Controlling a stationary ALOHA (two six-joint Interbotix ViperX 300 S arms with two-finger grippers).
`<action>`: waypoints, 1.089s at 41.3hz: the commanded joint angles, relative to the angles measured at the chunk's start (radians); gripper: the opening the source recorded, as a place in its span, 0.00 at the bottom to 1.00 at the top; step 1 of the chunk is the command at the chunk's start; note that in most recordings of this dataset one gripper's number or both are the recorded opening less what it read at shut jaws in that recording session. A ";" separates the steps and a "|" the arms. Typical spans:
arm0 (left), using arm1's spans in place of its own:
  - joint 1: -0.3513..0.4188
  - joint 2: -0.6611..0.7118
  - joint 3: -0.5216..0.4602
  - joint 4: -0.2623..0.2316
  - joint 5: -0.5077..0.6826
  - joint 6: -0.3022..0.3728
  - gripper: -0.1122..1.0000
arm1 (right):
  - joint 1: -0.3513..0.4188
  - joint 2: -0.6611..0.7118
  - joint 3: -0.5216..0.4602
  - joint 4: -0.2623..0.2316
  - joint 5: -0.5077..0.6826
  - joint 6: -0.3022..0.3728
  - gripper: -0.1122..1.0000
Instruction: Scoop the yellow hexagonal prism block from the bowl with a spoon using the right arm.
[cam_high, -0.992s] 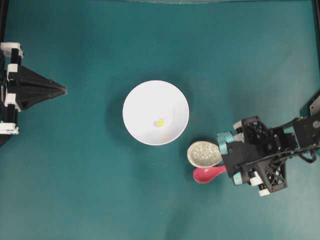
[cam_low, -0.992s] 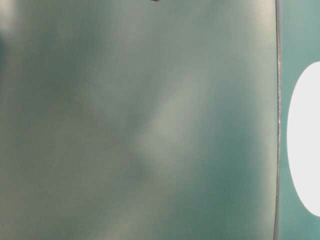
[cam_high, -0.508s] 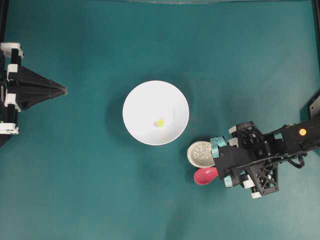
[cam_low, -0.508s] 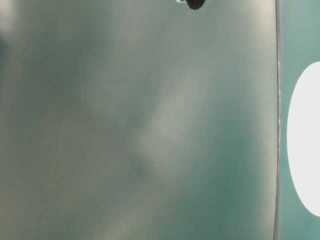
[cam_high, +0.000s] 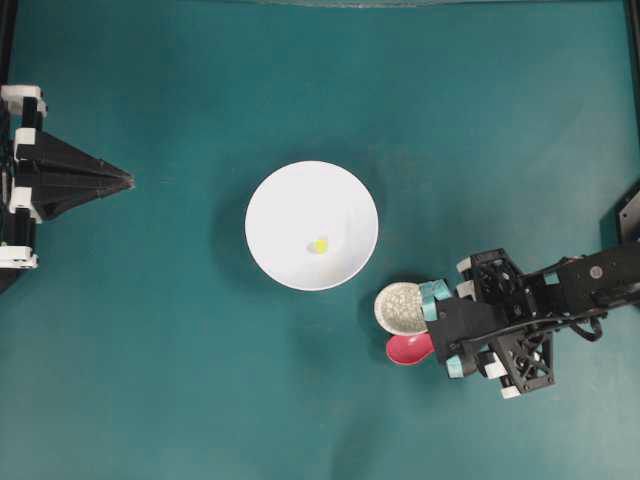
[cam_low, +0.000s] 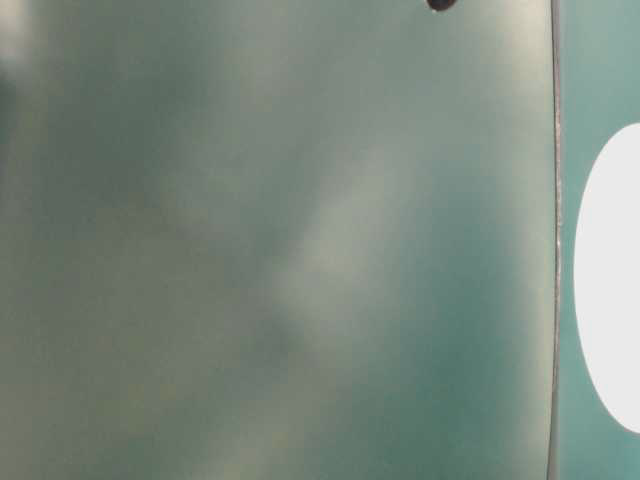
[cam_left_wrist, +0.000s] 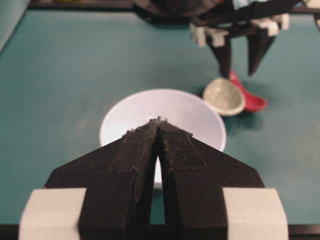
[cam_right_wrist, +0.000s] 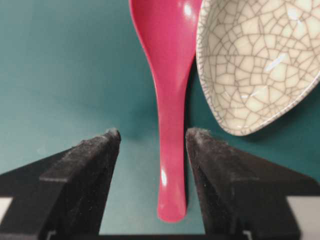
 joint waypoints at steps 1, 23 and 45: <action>0.002 0.009 -0.025 0.003 -0.012 0.000 0.10 | 0.005 -0.012 0.002 0.005 -0.025 0.002 0.63; 0.002 0.009 -0.026 0.003 -0.012 -0.002 0.10 | 0.005 -0.012 0.029 0.025 -0.052 0.002 0.53; 0.002 0.009 -0.025 0.003 -0.012 -0.002 0.10 | 0.005 -0.091 -0.063 0.032 0.133 0.003 0.27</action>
